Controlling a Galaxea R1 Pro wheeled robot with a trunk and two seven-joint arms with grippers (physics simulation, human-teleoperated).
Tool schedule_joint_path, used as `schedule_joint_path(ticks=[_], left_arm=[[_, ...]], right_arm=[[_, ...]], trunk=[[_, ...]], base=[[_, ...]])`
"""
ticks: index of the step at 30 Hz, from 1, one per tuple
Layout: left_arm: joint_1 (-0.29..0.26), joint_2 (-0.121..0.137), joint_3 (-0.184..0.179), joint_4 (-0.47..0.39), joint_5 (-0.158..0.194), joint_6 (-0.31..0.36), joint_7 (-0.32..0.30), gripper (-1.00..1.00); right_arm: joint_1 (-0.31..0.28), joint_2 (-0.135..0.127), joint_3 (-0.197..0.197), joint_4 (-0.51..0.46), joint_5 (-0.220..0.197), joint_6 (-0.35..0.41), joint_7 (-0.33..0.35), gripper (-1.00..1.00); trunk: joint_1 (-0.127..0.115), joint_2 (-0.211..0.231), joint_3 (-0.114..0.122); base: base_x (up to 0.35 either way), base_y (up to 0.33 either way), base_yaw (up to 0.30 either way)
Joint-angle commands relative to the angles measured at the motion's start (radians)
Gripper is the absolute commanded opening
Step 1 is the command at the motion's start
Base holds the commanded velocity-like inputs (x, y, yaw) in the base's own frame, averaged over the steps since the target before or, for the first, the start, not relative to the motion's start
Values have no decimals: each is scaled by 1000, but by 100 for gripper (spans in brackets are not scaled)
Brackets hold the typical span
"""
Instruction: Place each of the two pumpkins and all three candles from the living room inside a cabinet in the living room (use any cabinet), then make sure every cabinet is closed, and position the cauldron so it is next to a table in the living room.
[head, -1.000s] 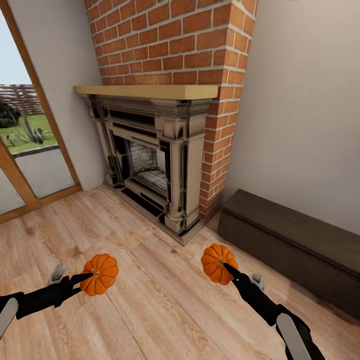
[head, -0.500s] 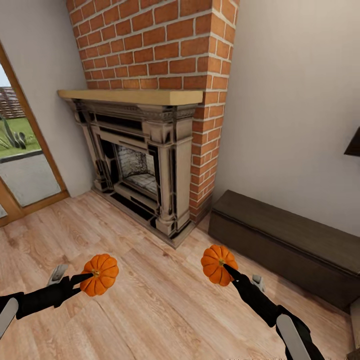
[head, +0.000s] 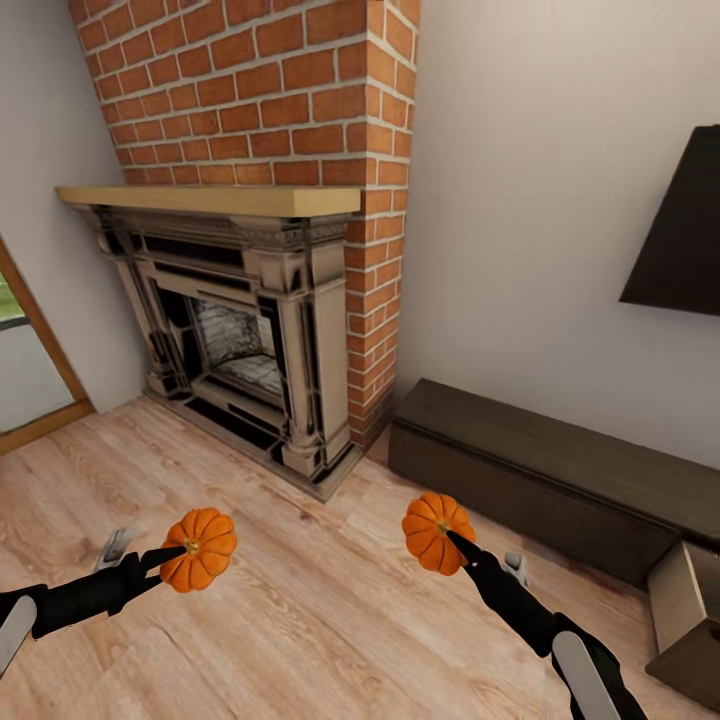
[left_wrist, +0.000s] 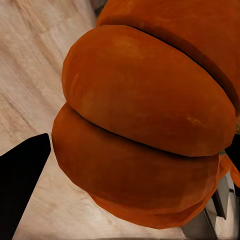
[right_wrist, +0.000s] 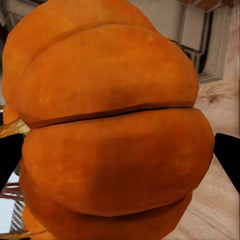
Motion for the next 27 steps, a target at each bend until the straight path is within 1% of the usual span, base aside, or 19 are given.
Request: schedule_joint_path(ticks=[1,27], left_arm=[[0,0,0,0,3,1,1,-100],[0,0,-1,0,3,3,3,-100]], right_arm=[[0,0,0,0,-4,1,0,-100],[0,0,0,0,-4,1,0,-100]], trunk=[[0,0,1],[0,0,27]], base=[[-5,0,-231],[0,0,-232]])
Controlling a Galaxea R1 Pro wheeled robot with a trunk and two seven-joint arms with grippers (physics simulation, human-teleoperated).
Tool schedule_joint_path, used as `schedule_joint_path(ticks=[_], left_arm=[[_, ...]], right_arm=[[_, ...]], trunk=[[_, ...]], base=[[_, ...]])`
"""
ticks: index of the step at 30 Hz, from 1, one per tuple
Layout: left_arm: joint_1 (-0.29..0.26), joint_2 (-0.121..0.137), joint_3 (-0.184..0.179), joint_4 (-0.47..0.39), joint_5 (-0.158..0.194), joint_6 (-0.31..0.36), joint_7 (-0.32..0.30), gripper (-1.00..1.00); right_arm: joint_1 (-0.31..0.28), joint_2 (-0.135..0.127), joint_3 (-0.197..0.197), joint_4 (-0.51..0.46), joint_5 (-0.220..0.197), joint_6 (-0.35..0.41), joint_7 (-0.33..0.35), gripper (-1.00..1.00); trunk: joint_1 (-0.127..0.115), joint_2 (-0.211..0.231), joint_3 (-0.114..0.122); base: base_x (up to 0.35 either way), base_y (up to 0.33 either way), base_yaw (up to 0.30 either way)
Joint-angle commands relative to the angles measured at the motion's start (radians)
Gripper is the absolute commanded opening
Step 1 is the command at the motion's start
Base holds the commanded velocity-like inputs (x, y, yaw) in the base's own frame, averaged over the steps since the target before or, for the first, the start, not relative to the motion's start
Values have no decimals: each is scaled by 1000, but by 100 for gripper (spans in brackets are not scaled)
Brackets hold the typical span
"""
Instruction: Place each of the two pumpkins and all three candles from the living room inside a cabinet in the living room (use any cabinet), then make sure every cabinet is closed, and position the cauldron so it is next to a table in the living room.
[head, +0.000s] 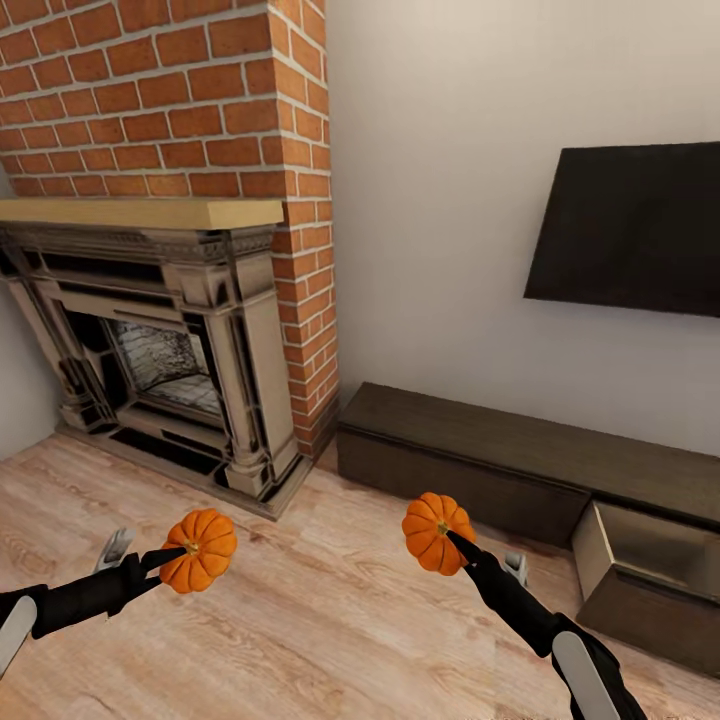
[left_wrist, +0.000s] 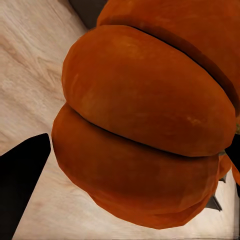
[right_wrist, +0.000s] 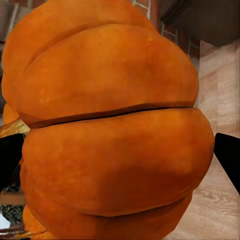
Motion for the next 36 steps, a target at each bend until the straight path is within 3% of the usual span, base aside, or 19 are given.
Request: schedule_joint_path(ticks=[1,36], left_arm=[[0,0,1,-1,9,4,1,-100],[0,0,-4,-1,7,4,1,-100]], right_arm=[[0,0,0,-1,-7,2,1,-100],[0,0,0,3,-6,2,1,-100]], trunk=[[0,0,1],[0,0,35]], base=[[0,0,-232],[0,0,-236]])
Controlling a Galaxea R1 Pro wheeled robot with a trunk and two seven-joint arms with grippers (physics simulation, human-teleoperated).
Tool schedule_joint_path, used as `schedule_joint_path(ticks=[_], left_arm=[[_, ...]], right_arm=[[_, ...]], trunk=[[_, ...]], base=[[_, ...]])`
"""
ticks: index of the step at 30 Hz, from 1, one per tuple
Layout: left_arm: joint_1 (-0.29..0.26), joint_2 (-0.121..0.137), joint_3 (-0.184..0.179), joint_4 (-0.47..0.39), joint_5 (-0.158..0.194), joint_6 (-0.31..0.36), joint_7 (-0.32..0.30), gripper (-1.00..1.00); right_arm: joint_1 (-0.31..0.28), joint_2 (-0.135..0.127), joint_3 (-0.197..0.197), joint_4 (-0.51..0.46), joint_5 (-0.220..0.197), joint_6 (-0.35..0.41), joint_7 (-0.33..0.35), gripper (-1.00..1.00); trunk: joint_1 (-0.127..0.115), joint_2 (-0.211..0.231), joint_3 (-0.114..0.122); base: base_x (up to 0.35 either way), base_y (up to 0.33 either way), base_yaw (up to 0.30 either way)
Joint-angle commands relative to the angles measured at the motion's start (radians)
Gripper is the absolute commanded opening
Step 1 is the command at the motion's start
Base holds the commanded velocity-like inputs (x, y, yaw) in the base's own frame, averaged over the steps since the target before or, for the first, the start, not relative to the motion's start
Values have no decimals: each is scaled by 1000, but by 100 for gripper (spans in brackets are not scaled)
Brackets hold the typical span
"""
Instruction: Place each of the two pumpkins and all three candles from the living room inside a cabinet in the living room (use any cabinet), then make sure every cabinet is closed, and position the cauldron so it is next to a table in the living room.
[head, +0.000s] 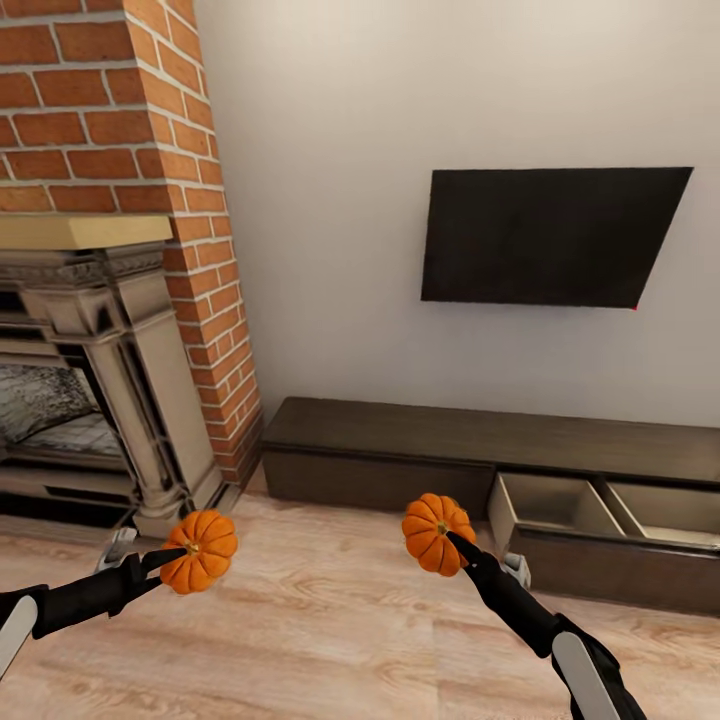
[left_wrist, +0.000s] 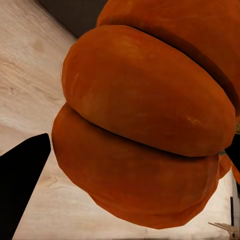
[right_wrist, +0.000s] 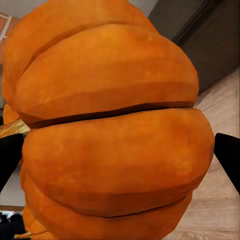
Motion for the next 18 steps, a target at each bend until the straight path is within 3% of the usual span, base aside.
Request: schedule_joint_path(ticks=[1,18], left_arm=[[0,0,0,-1,9,4,1,-100],[0,0,-1,-1,9,3,1,-100]], right_arm=[[0,0,0,1,-7,2,1,-100],[0,0,-2,12,-7,2,1,-100]], trunk=[[0,0,1],[0,0,18]], base=[[0,0,-242],[0,0,-241]])
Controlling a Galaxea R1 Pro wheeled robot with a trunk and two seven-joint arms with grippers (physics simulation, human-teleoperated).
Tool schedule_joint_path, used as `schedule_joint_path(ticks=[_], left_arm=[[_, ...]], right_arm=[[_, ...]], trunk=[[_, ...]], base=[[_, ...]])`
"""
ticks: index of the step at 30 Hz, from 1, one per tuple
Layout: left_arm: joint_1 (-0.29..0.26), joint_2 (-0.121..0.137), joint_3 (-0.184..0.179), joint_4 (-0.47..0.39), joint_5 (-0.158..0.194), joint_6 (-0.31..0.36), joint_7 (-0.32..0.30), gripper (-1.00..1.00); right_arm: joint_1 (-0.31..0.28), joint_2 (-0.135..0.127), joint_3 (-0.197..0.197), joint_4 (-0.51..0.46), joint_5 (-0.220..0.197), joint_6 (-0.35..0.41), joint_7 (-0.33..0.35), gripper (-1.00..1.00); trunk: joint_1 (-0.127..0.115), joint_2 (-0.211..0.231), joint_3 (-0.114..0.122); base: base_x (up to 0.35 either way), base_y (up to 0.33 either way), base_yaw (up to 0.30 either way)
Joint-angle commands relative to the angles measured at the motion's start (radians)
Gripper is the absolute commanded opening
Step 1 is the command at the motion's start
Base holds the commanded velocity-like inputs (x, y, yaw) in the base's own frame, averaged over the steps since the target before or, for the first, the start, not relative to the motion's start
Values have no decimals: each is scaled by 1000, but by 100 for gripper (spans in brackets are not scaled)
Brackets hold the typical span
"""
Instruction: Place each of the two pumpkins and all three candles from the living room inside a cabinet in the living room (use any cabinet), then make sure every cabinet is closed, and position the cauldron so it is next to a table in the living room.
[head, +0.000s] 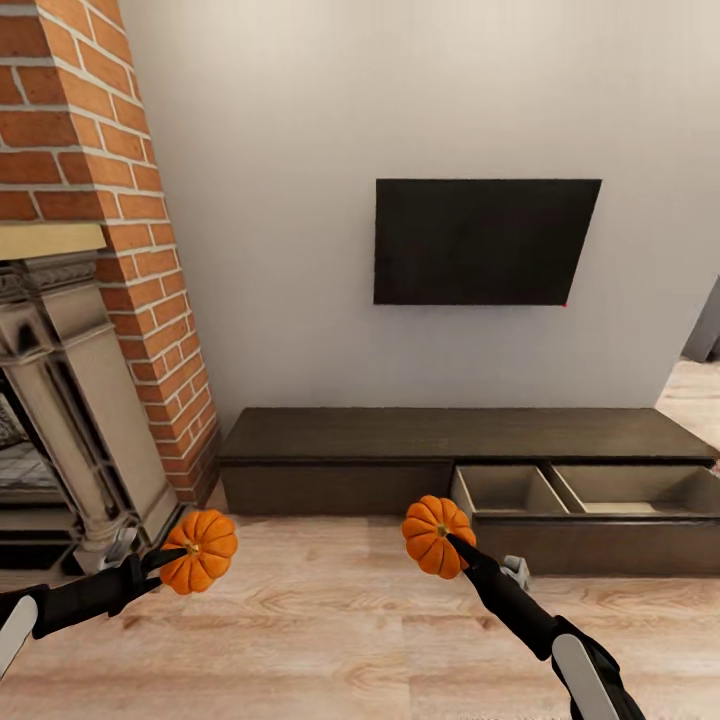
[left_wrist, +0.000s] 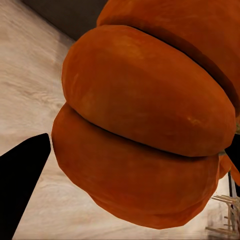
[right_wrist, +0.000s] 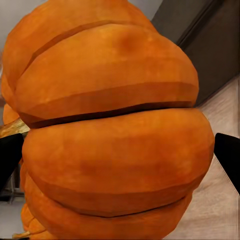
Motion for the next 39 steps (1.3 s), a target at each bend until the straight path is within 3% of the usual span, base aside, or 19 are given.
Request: schedule_joint_path(ticks=[1,15,39], left_arm=[[0,0,0,-1,9,4,1,-100],[0,0,0,-1,9,4,1,-100],[0,0,0,-1,9,3,1,-100]], right_arm=[[0,0,0,0,-7,2,1,-100],[0,0,-22,11,-11,3,-1,-100],[0,5,-34,22,-11,3,-3,-100]], trunk=[[0,0,1],[0,0,14],[0,0,14]], base=[[0,0,-241],[0,0,-244],[0,0,-279]])
